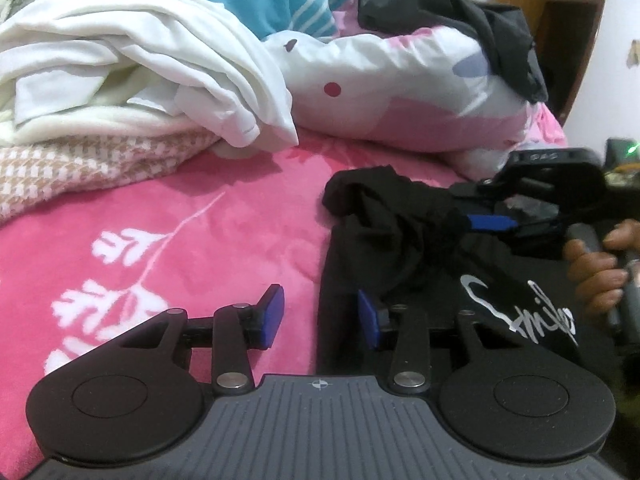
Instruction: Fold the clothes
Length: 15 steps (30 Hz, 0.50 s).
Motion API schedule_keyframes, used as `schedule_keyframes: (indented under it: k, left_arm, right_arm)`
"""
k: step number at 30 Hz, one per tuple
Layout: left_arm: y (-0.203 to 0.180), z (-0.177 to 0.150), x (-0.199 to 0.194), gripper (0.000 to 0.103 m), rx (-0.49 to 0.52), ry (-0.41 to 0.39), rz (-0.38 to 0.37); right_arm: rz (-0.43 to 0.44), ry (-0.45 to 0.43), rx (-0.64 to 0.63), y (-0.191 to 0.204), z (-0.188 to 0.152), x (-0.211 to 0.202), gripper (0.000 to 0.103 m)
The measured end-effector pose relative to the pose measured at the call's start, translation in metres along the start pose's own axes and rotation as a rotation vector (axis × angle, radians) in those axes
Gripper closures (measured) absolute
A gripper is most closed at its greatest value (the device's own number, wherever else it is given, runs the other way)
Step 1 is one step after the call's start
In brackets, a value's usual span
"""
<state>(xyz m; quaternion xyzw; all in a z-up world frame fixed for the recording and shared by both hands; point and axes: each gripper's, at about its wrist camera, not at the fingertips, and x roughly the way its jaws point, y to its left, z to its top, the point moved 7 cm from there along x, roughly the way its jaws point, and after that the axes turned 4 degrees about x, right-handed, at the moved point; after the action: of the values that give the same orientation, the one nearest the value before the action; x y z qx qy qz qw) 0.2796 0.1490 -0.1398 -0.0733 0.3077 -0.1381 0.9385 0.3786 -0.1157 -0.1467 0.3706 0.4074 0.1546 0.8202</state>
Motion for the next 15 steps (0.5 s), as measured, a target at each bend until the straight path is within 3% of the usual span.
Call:
schedule_keyframes:
  k: [4,8,11,12,13,14,15]
  left_arm:
    - [0.0,-0.001,-0.001,0.063,0.011,0.0,0.002]
    - [-0.002,-0.001,-0.001,0.063,0.031,0.001,0.005]
    - [-0.004,-0.002,-0.001,0.063,0.043,0.002,0.003]
    - [-0.005,-0.002,-0.001,0.063,0.046,0.003,0.002]
    - [-0.005,-0.002,-0.001,0.063,0.047,0.004,0.001]
    - [-0.005,-0.002,-0.001,0.063,0.048,0.004,0.0]
    - [-0.005,-0.002,-0.001,0.063,0.049,0.005,-0.001]
  right_arm:
    - [-0.022,0.055,-0.038,0.011,-0.016,-0.011,0.051]
    - [-0.014,0.088,-0.044,0.025,-0.024,-0.009,0.048]
    - [-0.092,0.107,-0.108,0.032,-0.027,0.006,0.048]
    - [-0.106,0.126,-0.122,0.031,-0.03,0.01,0.05]
    - [-0.119,0.146,-0.134,0.03,-0.034,0.013,0.062]
    - [-0.126,0.15,-0.14,0.028,-0.037,0.013,0.083]
    - [-0.13,0.152,-0.144,0.025,-0.039,0.011,0.089]
